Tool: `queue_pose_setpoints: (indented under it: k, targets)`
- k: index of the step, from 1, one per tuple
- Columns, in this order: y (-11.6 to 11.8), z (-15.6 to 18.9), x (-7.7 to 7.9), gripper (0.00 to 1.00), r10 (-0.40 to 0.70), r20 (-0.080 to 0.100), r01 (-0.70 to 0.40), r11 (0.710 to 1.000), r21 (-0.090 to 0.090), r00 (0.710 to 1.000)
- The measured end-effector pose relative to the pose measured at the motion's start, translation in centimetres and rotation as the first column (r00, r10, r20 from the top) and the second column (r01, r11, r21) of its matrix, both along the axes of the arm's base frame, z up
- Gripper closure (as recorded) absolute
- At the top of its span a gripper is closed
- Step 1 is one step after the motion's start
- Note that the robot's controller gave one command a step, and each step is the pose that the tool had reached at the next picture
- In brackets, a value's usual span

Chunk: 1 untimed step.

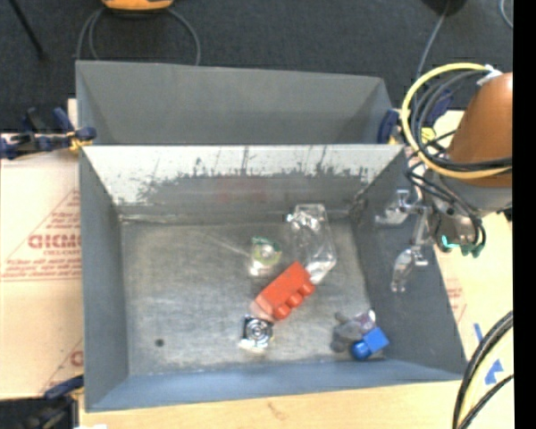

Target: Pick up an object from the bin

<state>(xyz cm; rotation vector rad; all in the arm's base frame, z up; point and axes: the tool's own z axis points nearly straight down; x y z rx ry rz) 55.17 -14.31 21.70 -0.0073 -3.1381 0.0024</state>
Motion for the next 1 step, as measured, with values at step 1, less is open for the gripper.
queue_pose_setpoints:
  k: [1]
  targets:
    - [1.80,-14.30,-1.83,0.00,0.342,0.013,-0.342,0.940,-0.006,0.940]
